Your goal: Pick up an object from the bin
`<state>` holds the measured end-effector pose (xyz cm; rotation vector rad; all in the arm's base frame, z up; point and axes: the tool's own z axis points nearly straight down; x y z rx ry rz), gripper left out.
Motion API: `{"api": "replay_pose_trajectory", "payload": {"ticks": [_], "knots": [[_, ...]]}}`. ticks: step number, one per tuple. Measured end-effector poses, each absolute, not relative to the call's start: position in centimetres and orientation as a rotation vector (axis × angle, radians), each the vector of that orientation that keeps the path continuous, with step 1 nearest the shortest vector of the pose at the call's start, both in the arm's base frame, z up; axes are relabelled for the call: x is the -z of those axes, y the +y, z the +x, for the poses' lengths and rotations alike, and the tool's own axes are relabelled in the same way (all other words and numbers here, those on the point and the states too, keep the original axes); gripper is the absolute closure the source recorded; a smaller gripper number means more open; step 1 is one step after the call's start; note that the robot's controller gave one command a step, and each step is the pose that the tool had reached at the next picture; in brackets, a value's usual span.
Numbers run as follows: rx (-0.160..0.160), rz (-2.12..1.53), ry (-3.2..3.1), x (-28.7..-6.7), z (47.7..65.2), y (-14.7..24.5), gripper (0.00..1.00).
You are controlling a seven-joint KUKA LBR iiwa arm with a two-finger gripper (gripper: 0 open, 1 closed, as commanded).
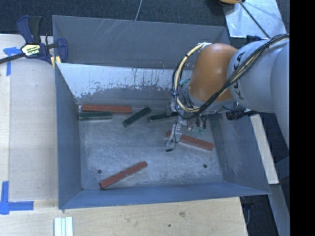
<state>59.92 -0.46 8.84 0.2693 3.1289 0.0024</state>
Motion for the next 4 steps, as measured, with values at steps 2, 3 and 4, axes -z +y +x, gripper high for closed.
{"api": "replay_pose_trajectory", "payload": {"ticks": [2, 3, 4], "knots": [[-0.002, 0.359, 3.105, -7.8, 59.2, -2.4, 1.0], [0.001, 0.32, 3.129, -11.6, 59.4, -3.0, 1.0], [0.001, 0.398, 3.114, -23.8, 58.2, -3.0, 1.0]]}}
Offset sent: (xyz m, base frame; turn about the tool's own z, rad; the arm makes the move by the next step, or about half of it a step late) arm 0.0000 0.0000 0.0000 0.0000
